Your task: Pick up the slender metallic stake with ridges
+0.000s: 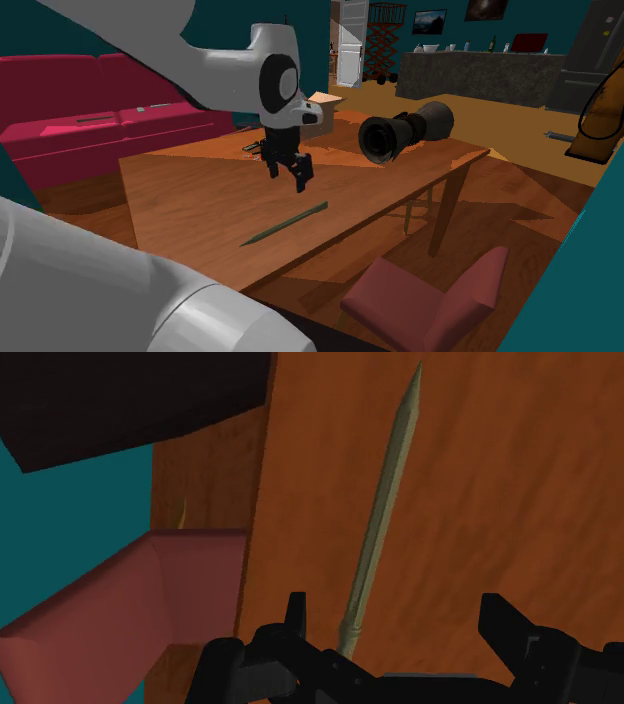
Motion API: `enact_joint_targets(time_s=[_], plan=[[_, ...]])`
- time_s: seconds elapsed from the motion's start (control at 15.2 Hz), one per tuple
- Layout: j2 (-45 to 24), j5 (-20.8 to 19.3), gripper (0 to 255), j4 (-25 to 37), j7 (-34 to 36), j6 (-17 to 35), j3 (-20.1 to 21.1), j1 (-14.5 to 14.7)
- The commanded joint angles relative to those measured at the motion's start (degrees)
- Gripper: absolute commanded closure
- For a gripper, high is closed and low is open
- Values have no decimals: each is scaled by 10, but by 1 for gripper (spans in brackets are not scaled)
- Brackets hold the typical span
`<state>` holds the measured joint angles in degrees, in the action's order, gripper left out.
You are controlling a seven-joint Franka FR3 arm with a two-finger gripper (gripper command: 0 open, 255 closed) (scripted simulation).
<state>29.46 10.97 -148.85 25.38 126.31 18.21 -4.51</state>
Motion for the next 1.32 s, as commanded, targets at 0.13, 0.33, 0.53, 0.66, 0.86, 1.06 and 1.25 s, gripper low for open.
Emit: enact_joint_targets(time_s=[0.13, 0.33, 0.53, 0.66, 0.86, 1.06, 1.25], plan=[[-71, -1, 0, -14, 67, 73, 34, -17], [-138, -14, 0, -14, 124, 129, 60, -34], [-173, -26, 0, -15, 151, 159, 71, -42], [-188, -32, 0, -20, 156, 178, 74, -45], [-212, -44, 0, -26, 165, 207, 78, -49], [-225, -52, 0, -29, 171, 222, 80, -51], [-223, -51, 255, -30, 171, 222, 81, -51]])
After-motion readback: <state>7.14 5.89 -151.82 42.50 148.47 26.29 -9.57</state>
